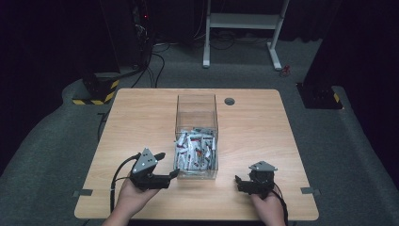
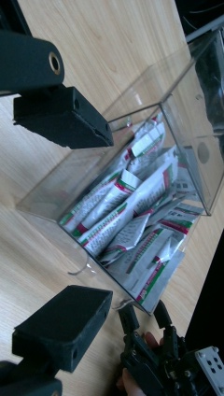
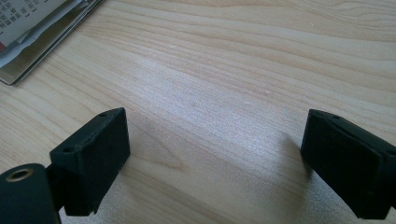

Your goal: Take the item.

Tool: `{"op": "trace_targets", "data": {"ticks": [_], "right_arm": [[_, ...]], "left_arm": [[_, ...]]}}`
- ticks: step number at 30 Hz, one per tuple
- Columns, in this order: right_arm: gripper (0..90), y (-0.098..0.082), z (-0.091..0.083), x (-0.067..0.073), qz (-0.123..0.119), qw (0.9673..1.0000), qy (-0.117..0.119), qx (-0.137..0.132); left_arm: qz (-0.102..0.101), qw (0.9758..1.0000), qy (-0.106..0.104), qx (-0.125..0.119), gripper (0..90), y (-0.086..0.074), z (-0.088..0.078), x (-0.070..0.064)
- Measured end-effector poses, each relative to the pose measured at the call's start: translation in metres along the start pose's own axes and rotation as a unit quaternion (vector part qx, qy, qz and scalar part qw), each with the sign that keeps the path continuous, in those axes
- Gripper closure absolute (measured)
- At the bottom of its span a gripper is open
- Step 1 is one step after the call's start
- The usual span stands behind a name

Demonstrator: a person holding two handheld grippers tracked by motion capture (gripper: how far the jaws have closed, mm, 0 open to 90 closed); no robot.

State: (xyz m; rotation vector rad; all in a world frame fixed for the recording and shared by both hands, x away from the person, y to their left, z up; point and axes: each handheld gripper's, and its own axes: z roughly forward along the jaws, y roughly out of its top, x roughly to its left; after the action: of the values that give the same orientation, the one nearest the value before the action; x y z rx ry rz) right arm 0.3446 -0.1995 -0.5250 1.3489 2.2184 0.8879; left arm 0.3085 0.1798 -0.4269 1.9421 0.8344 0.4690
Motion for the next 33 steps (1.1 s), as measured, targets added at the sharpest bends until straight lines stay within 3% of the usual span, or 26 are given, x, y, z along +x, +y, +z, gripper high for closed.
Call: {"op": "trace_targets", "data": {"ticks": [10, 20, 28, 33], "right_arm": [[7.9, 0.0, 0.0, 0.0, -0.002, 1.0, 0.0, -0.001], [7.8, 0.0, 0.0, 0.0, -0.004, 1.0, 0.002, 0.0], [7.9, 0.0, 0.0, 0.0, -0.006, 1.0, 0.003, 0.0], [7.9, 0.0, 0.0, 0.0, -0.006, 1.0, 0.003, -0.001]], "left_arm": [[0.008, 0.9998, -0.016, -0.002, 24.1, 0.013, 0.014, -0.008], [0.015, 0.9991, -0.034, 0.018, 31.0, 0.026, 0.038, -0.015], [0.012, 0.9991, -0.009, 0.04, 36.0, 0.031, 0.057, -0.015], [0.011, 0.9986, -0.006, 0.052, 41.8, 0.032, 0.064, -0.015]]}}
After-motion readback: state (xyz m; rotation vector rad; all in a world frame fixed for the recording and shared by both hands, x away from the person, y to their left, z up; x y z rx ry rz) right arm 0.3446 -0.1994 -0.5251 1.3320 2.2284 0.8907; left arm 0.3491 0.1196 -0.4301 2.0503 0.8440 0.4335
